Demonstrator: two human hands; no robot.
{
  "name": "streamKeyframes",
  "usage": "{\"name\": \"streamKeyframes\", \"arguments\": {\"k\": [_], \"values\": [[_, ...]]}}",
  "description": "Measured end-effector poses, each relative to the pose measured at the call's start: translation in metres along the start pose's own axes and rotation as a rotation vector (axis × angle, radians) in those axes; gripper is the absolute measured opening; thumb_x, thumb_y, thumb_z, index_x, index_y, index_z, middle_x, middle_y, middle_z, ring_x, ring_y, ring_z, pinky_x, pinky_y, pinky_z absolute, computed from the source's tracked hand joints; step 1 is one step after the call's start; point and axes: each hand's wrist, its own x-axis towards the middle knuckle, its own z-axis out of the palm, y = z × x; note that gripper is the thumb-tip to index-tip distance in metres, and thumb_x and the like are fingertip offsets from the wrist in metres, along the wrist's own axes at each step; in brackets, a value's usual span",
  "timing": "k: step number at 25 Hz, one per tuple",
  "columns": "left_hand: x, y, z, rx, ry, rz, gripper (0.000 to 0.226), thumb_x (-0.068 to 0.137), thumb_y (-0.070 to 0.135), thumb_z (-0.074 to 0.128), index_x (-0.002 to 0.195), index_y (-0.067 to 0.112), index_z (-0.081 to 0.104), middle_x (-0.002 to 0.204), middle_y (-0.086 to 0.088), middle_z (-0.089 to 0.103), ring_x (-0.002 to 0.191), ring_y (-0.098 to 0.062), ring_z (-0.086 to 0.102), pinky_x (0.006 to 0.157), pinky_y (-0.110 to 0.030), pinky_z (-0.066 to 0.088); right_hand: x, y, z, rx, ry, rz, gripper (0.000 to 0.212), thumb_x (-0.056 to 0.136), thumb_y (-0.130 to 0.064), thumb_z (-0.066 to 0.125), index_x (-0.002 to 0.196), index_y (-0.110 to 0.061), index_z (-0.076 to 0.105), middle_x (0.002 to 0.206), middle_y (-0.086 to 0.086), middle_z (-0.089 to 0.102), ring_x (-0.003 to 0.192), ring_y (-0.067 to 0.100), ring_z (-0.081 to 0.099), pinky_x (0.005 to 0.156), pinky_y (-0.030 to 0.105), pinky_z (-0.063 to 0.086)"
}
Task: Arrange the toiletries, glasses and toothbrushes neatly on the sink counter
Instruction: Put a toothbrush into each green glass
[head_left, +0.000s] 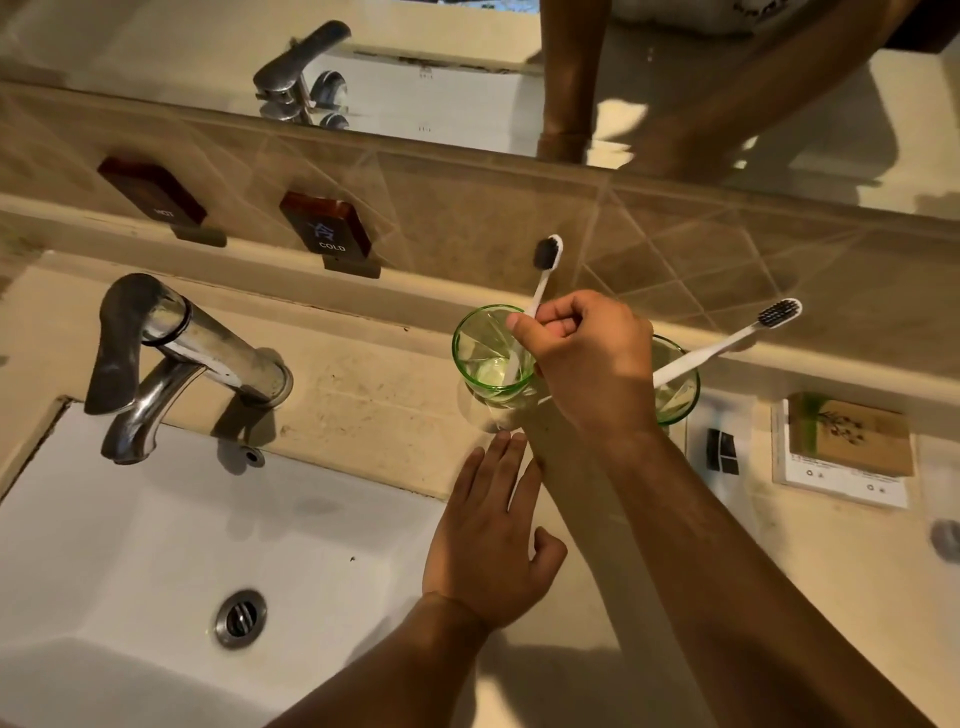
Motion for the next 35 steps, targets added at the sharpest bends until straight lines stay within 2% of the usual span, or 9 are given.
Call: {"name": "streamKeyframes", "arguments": {"k": [5, 9, 12, 16, 22, 28, 35], "values": [[-0.001, 0.001, -0.001, 0.037, -0.015, -0.009, 0.07, 0.08, 0.037, 0.057, 0.146, 0.013, 0.05, 0.161, -0.012, 0.038, 0.154, -0.024, 0.025, 0.126, -0.041, 0.017, 0.002, 0.0, -0.009, -0.08, -0.038, -0.017, 0.016, 0.084, -0.028, 0.071, 0.073, -0.017, 0.071, 0.052, -0.003, 0.06, 0.057, 0.016, 0.059, 0.07, 0.04, 0.057], [-0.001, 0.001, -0.001, 0.035, -0.02, -0.017, 0.069, 0.081, 0.038, 0.056, 0.145, 0.013, 0.051, 0.16, -0.011, 0.04, 0.153, -0.025, 0.027, 0.125, -0.043, 0.024, 0.007, -0.005, -0.008, -0.142, -0.051, -0.037, 0.023, 0.084, -0.03, 0.069, 0.068, -0.014, 0.068, 0.049, -0.006, 0.054, 0.056, 0.017, 0.054, 0.069, 0.042, 0.056], [-0.001, 0.001, -0.001, 0.028, -0.017, -0.014, 0.068, 0.081, 0.038, 0.054, 0.144, 0.013, 0.052, 0.16, -0.011, 0.041, 0.153, -0.026, 0.028, 0.123, -0.046, 0.029, 0.005, -0.005, -0.008, -0.191, -0.029, -0.025, 0.025, 0.086, -0.033, 0.068, 0.068, -0.015, 0.067, 0.055, -0.005, 0.059, 0.06, 0.019, 0.058, 0.068, 0.039, 0.055], [-0.001, 0.001, -0.001, 0.065, -0.032, -0.011, 0.068, 0.082, 0.039, 0.054, 0.144, 0.013, 0.053, 0.16, -0.011, 0.04, 0.153, -0.026, 0.028, 0.123, -0.045, 0.027, 0.002, -0.004, -0.015, -0.239, 0.015, 0.024, 0.028, 0.087, -0.037, 0.069, 0.068, -0.016, 0.068, 0.063, -0.001, 0.069, 0.067, 0.017, 0.067, 0.067, 0.031, 0.051], [0.001, 0.002, -0.003, 0.083, -0.053, -0.011, 0.066, 0.083, 0.041, 0.051, 0.143, 0.011, 0.055, 0.158, -0.013, 0.043, 0.151, -0.028, 0.033, 0.117, -0.051, 0.037, 0.0, -0.002, -0.016, -0.164, -0.019, 0.067, 0.034, 0.087, -0.038, 0.07, 0.061, -0.017, 0.068, 0.057, 0.001, 0.07, 0.062, 0.02, 0.07, 0.074, 0.042, 0.059], [0.001, 0.002, -0.002, 0.121, -0.061, -0.017, 0.067, 0.085, 0.043, 0.05, 0.145, 0.014, 0.053, 0.16, -0.011, 0.04, 0.152, -0.027, 0.03, 0.123, -0.045, 0.029, -0.002, -0.002, -0.021, -0.167, -0.025, 0.079, 0.035, 0.086, -0.038, 0.066, 0.061, -0.014, 0.07, 0.055, 0.002, 0.07, 0.062, 0.019, 0.071, 0.075, 0.04, 0.06], [0.001, 0.003, -0.002, 0.134, -0.075, -0.024, 0.067, 0.086, 0.045, 0.05, 0.145, 0.014, 0.053, 0.16, -0.01, 0.04, 0.152, -0.026, 0.03, 0.122, -0.049, 0.028, -0.006, -0.005, -0.019, -0.184, -0.046, 0.05, 0.033, 0.089, -0.03, 0.065, 0.06, -0.013, 0.068, 0.057, 0.005, 0.071, 0.061, 0.021, 0.071, 0.074, 0.041, 0.06]]}}
